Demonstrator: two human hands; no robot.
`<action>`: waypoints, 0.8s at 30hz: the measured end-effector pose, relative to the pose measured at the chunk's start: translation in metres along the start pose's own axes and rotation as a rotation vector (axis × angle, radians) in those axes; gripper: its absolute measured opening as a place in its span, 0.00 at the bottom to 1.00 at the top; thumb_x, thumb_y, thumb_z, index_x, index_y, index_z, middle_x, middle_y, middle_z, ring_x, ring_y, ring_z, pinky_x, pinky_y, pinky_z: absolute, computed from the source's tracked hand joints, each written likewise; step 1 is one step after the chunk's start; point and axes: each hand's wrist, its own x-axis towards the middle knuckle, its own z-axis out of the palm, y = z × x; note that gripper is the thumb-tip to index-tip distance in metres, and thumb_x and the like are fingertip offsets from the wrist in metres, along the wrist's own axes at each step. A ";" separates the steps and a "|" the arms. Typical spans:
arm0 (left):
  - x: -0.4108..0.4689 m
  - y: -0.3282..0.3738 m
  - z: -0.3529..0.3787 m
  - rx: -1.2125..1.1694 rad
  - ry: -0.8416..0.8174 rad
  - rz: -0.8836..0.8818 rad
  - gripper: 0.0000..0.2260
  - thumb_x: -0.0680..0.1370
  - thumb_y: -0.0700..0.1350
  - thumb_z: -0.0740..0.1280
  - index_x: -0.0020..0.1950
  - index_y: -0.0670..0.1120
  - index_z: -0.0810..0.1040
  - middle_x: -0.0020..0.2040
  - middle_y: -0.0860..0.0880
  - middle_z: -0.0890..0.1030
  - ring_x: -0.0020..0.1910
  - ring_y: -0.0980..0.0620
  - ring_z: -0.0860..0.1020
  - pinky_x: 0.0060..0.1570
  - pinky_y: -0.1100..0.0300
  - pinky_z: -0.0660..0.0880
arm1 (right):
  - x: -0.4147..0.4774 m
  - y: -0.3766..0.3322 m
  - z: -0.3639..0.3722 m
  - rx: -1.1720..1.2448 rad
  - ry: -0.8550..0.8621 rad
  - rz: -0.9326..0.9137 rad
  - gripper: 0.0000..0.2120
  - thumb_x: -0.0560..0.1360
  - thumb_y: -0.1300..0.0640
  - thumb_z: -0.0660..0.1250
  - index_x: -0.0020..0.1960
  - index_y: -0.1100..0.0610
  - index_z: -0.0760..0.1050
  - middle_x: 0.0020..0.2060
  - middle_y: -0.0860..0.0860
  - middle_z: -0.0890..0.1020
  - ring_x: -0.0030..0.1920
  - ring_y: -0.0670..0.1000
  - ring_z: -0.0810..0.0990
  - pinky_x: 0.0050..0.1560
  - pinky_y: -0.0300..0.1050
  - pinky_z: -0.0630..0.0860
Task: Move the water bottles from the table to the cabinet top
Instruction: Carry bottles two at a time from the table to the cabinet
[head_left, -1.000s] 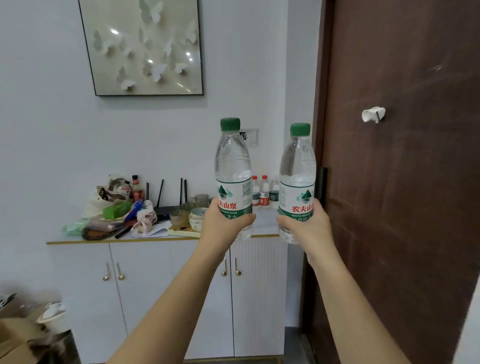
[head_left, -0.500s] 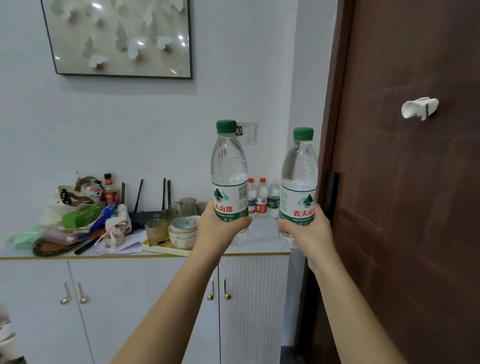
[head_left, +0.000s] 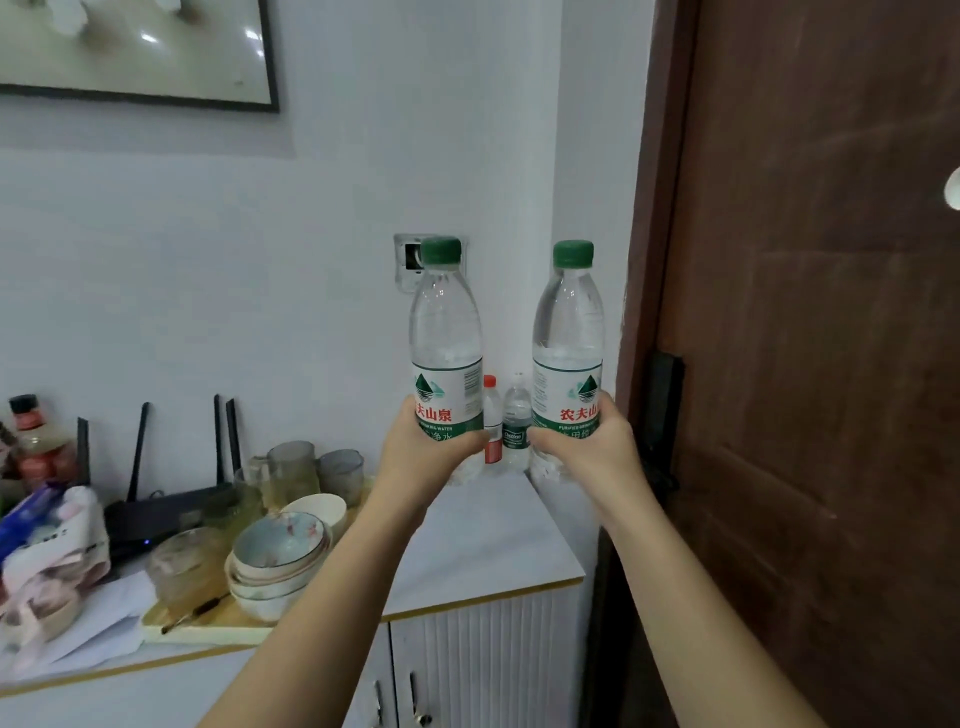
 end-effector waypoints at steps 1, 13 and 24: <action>0.011 -0.008 0.002 -0.006 -0.009 0.000 0.28 0.61 0.45 0.79 0.59 0.51 0.76 0.50 0.54 0.84 0.50 0.53 0.82 0.49 0.54 0.80 | 0.009 0.007 0.003 0.001 0.004 0.005 0.29 0.64 0.65 0.79 0.59 0.49 0.73 0.50 0.44 0.82 0.52 0.47 0.81 0.49 0.44 0.79; 0.090 -0.131 0.037 0.025 -0.010 -0.150 0.25 0.63 0.42 0.77 0.58 0.52 0.77 0.50 0.54 0.84 0.49 0.54 0.82 0.51 0.51 0.80 | 0.094 0.128 0.021 -0.114 0.029 0.159 0.28 0.63 0.62 0.79 0.57 0.47 0.72 0.47 0.41 0.82 0.50 0.44 0.81 0.50 0.47 0.80; 0.134 -0.249 0.089 0.155 0.136 -0.332 0.23 0.64 0.40 0.78 0.56 0.49 0.75 0.49 0.51 0.83 0.49 0.52 0.81 0.49 0.53 0.79 | 0.165 0.260 0.027 -0.208 -0.097 0.264 0.27 0.64 0.61 0.79 0.58 0.52 0.71 0.47 0.45 0.82 0.48 0.48 0.82 0.42 0.36 0.74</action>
